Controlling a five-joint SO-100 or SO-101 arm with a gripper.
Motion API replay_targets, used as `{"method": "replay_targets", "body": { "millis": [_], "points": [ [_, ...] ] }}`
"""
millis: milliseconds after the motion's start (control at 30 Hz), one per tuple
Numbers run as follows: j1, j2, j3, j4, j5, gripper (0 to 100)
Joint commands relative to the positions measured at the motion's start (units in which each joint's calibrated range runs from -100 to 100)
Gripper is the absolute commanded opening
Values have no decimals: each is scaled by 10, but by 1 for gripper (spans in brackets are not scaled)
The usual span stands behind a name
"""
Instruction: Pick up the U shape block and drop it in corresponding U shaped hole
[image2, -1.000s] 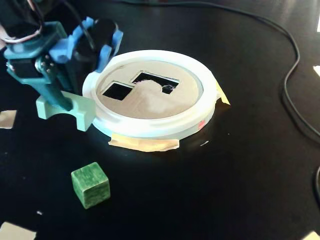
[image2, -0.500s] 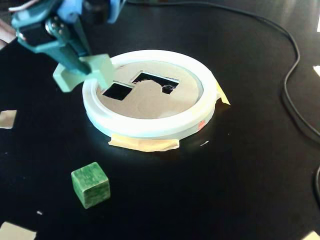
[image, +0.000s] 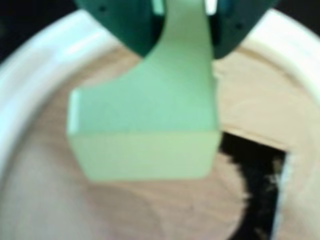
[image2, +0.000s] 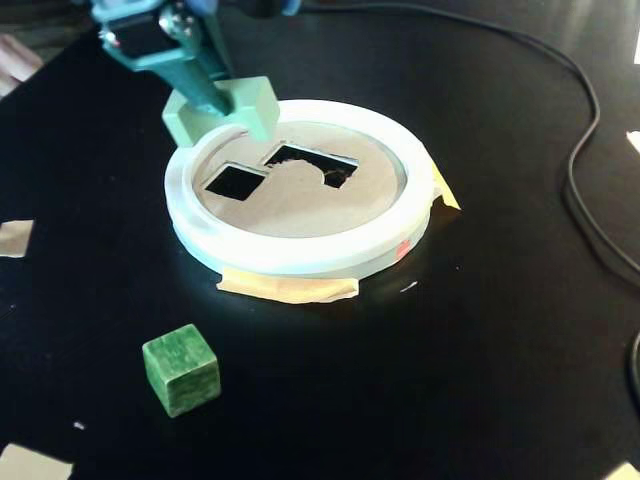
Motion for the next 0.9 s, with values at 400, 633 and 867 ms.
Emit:
{"method": "replay_targets", "body": {
  "millis": [400, 633, 867],
  "points": [
    [-50, 258, -281, 1, -21, 2],
    [-50, 283, -284, -2, -22, 2],
    [-50, 311, -283, -104, -29, 2]
  ]
}}
